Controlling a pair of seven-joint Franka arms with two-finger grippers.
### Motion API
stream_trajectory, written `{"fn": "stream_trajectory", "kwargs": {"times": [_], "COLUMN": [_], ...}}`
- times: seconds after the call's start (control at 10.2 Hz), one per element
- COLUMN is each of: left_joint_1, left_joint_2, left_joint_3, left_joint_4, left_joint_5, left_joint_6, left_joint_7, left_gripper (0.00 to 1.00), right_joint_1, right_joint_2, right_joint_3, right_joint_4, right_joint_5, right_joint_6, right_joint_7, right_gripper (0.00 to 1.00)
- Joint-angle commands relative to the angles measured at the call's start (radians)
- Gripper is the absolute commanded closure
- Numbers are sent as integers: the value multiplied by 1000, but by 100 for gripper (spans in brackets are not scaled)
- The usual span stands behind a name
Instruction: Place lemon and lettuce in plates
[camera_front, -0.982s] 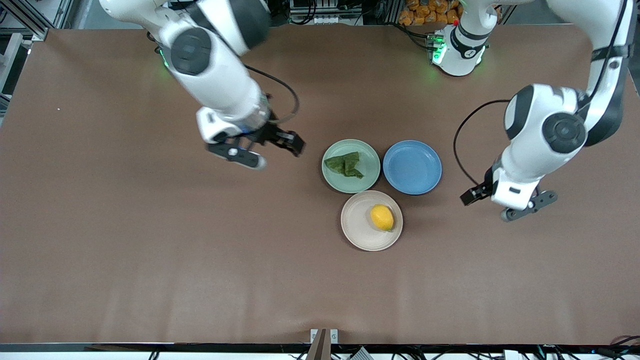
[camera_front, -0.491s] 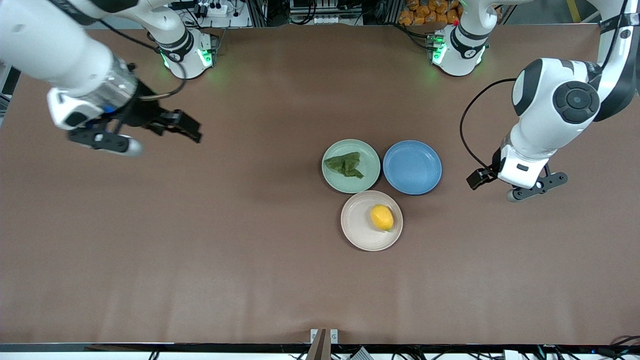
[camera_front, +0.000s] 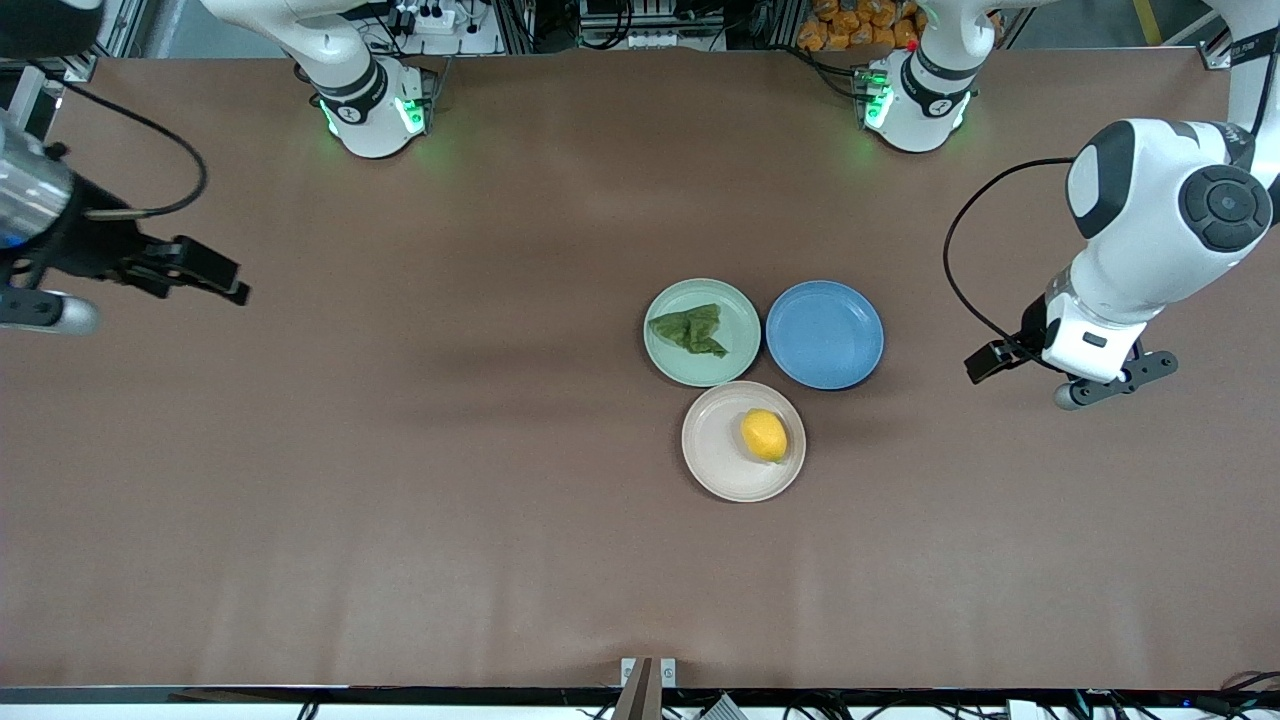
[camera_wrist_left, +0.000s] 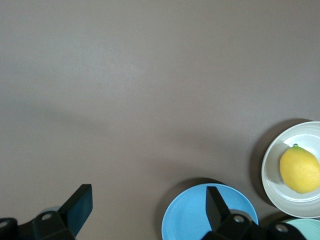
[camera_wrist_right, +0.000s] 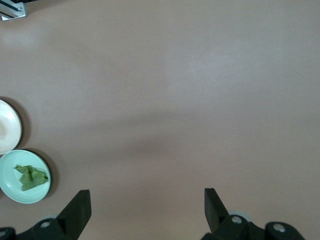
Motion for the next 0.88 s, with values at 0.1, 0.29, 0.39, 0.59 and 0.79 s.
{"fn": "stream_trajectory", "kwargs": {"times": [0.1,0.29,0.39,0.59,0.79], "left_joint_1": [7,13,7,6,-7], "left_joint_2": [-21,-72,-107,-124,-112], "left_joint_3": [-11,-13,-5,0,4], "left_joint_4": [15,15,15,93,202], "left_joint_5": [-20,-15,-15,-18,-29], "left_joint_6": [-9,-96,-129,-195,-227], "left_joint_7": [30,71,115,177,175], "left_gripper": [0,0,0,0,0], "right_joint_1": [-77,-88,-89,-85,-83], "right_joint_2": [-32,-40,-53,-69,-102], "right_joint_3": [21,22,22,24,25], "right_joint_4": [-35,-42,-45,-69,-114], "right_joint_5": [-35,-84,-96,-122,-124], "right_joint_6": [-2,-19,-21,-19,-5], "right_joint_7": [-145,-197,-214,-219,-219], "right_gripper": [0,0,0,0,0]}}
